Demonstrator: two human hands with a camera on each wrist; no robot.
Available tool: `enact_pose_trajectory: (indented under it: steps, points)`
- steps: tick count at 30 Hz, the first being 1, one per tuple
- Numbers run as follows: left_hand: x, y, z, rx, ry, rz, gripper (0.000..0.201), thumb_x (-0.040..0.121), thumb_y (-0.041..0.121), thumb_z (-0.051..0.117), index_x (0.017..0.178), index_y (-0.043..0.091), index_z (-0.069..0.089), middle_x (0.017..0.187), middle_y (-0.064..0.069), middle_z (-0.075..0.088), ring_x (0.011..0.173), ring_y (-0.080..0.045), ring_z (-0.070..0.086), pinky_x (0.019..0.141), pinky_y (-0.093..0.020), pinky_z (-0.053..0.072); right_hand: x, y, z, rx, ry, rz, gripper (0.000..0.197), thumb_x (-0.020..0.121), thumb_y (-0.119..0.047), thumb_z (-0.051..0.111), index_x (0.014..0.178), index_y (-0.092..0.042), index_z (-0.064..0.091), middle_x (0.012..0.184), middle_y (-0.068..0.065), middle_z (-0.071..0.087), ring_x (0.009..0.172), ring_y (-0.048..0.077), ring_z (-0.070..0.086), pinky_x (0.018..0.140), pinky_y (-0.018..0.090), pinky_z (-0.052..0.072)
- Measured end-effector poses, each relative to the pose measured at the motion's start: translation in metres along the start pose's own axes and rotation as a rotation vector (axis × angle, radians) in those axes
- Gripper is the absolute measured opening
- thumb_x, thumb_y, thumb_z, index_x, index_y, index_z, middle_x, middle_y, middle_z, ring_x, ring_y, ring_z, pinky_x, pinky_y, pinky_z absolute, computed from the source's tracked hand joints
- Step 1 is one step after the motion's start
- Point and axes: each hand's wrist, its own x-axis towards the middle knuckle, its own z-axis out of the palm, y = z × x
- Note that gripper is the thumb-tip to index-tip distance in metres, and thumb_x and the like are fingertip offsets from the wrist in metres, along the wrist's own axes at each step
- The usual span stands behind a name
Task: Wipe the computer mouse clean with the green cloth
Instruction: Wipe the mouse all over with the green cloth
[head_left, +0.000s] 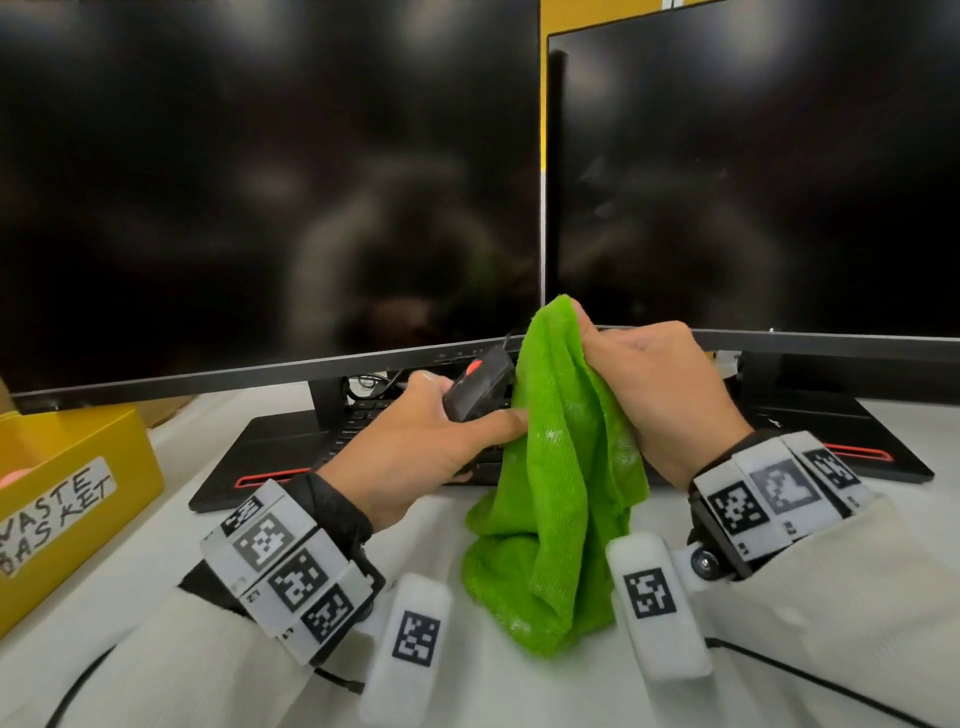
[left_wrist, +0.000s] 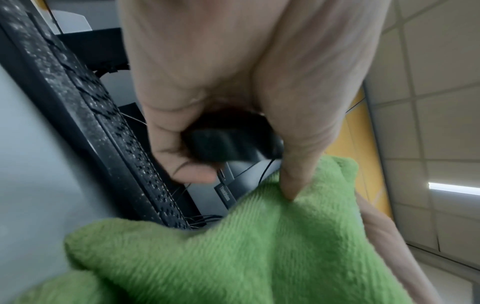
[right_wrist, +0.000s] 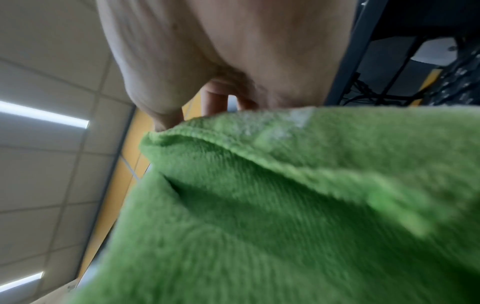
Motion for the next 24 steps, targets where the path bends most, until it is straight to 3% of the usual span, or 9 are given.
enact_pose_trajectory:
  steps: [2,4,7,11,14,16,18,21,24]
  points:
    - [-0.002,0.002,0.000,-0.011,0.028,0.012,0.065,0.078,0.031,0.091,0.122,0.008,0.050,0.101,-0.006,0.069,0.089,-0.015,0.070,0.088,-0.033,0.058,0.005,0.004,0.000,-0.057,-0.003,0.148,0.100,0.062,-0.082,0.065,0.090,0.014,0.068,0.093,0.038,0.068,0.076,0.045,0.071,0.073,0.058,0.058]
    - [-0.001,0.001,-0.002,-0.026,0.030,0.009,0.076,0.067,0.030,0.093,0.125,0.011,0.047,0.112,-0.015,0.070,0.101,-0.024,0.073,0.099,-0.039,0.056,0.008,0.008,0.000,-0.073,-0.030,0.253,0.108,0.052,-0.092,0.057,0.094,0.005,0.073,0.096,0.028,0.073,0.089,0.043,0.073,0.085,0.060,0.058]
    - [-0.004,0.002,-0.003,-0.098,0.024,0.039,0.087,0.054,0.034,0.088,0.126,0.014,0.044,0.130,-0.027,0.067,0.123,-0.042,0.066,0.111,-0.057,0.050,0.008,0.007,-0.002,0.040,-0.104,0.304,0.088,0.076,-0.079,0.058,0.101,0.004,0.073,0.106,0.029,0.072,0.100,0.043,0.071,0.093,0.061,0.054]
    - [-0.004,0.000,-0.003,-0.085,0.048,0.116,0.072,0.076,0.011,0.092,0.128,0.008,0.043,0.120,-0.020,0.072,0.104,-0.024,0.075,0.100,-0.044,0.060,0.000,0.005,-0.002,0.138,-0.273,0.317,0.064,0.091,-0.057,0.056,0.093,0.005,0.071,0.094,0.029,0.068,0.088,0.039,0.067,0.099,0.062,0.050]
    - [-0.006,0.001,-0.004,-0.010,0.070,0.192,0.066,0.073,0.004,0.091,0.122,0.007,0.047,0.113,-0.021,0.072,0.095,-0.027,0.076,0.087,-0.043,0.064,-0.005,0.007,0.006,0.171,-0.337,0.248,0.042,0.095,-0.035,0.061,0.104,0.004,0.073,0.100,0.035,0.066,0.093,0.041,0.065,0.093,0.064,0.052]
    - [-0.010,0.003,-0.006,0.017,0.036,0.223,0.071,0.064,0.010,0.095,0.117,0.011,0.048,0.113,-0.022,0.071,0.092,-0.027,0.077,0.084,-0.048,0.065,-0.006,0.009,0.008,0.131,-0.304,0.178,0.025,0.094,-0.020,0.066,0.106,0.000,0.075,0.108,0.038,0.067,0.102,0.051,0.067,0.091,0.068,0.051]
    - [-0.009,0.004,-0.008,0.018,-0.007,0.233,0.073,0.058,0.019,0.094,0.116,0.017,0.050,0.113,-0.019,0.073,0.091,-0.025,0.078,0.082,-0.046,0.066,-0.004,0.009,0.006,0.092,-0.264,0.144,0.019,0.092,-0.015,0.068,0.101,0.000,0.076,0.103,0.034,0.070,0.097,0.048,0.069,0.090,0.069,0.051]
    - [-0.009,0.005,-0.007,-0.020,-0.073,0.228,0.070,0.067,0.017,0.091,0.126,0.019,0.054,0.117,-0.012,0.078,0.104,-0.029,0.078,0.091,-0.044,0.064,0.000,0.008,0.004,0.157,-0.177,0.171,0.031,0.094,-0.018,0.066,0.099,0.013,0.071,0.090,0.033,0.065,0.082,0.039,0.064,0.082,0.066,0.053]
    - [-0.010,0.007,-0.002,0.008,-0.102,0.253,0.052,0.082,0.007,0.084,0.130,0.009,0.063,0.121,-0.007,0.079,0.113,-0.022,0.075,0.096,-0.034,0.062,0.004,0.013,0.006,0.198,-0.115,0.156,0.057,0.097,-0.028,0.063,0.099,0.029,0.053,0.087,0.028,0.056,0.078,0.038,0.053,0.069,0.051,0.046]
